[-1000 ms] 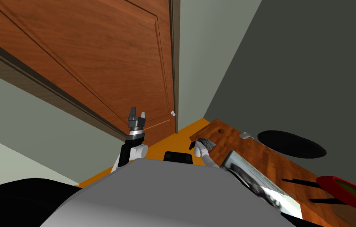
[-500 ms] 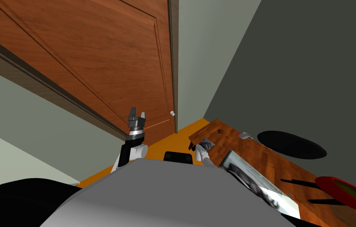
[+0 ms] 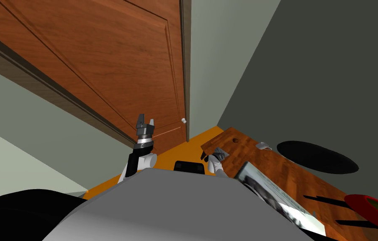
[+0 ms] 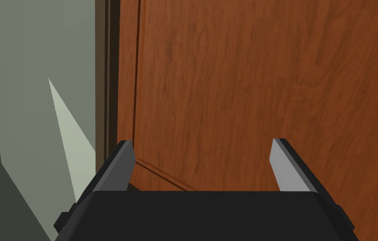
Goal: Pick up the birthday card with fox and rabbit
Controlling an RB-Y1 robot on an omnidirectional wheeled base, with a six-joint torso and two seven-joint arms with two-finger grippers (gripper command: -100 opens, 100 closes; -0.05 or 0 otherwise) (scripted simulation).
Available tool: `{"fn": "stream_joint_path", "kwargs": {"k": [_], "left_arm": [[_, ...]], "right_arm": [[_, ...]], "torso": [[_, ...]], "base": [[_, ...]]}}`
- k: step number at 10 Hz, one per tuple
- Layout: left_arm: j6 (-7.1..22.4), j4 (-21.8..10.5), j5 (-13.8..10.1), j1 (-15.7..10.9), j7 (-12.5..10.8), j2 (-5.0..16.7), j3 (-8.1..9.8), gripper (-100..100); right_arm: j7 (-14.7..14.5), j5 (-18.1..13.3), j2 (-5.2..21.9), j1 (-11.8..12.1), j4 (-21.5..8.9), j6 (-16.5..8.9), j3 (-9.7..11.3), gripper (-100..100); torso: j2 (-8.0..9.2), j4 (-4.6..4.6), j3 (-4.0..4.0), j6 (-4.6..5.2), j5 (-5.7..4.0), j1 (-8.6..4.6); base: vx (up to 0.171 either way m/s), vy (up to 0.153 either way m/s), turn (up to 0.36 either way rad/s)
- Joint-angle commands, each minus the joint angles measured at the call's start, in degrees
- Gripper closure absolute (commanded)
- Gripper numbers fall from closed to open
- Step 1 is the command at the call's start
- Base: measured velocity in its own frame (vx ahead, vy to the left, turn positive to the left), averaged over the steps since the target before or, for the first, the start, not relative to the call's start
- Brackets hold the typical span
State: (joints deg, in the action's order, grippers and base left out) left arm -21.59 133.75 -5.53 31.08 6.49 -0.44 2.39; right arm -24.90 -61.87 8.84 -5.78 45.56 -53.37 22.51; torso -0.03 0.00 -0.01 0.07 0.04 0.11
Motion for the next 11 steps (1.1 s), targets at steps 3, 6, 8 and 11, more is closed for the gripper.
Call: {"fn": "stream_joint_path", "kwargs": {"k": [3, 6, 8, 11], "left_arm": [[0.0, 0.0, 0.0, 0.0, 0.0, 0.0, 0.00, 0], [0.0, 0.0, 0.0, 0.0, 0.0, 0.0, 0.00, 0], [0.0, 0.0, 0.0, 0.0, 0.0, 0.0, 0.00, 0], [0.0, 0.0, 0.0, 0.0, 0.0, 0.0, 0.00, 0]], "right_arm": [[-0.2, -5.4, -1.2, 3.6, 2.0, 4.6, -6.3, -100], [-0.3, -8.3, -1.7, 5.2, 2.9, 6.7, -11.0, -100], [-0.4, -10.9, -2.3, 6.9, 3.7, 8.9, -14.4, -100], [-0.5, -13.5, -2.8, 8.5, 4.6, 11.0, -19.1, -100]], "torso": [[0.00, 0.00, 0.00, 0.01, 0.01, 0.01], [0.01, 0.00, 0.00, 0.01, 0.00, -0.04], [0.00, 0.00, 0.00, 0.00, 0.00, -0.03], [0.04, 0.00, 0.02, 0.01, 0.00, -0.02]], "base": [[0.025, 0.030, 0.099], [0.022, 0.019, 0.056], [0.027, 0.020, 0.104], [0.018, 0.021, 0.055]]}}
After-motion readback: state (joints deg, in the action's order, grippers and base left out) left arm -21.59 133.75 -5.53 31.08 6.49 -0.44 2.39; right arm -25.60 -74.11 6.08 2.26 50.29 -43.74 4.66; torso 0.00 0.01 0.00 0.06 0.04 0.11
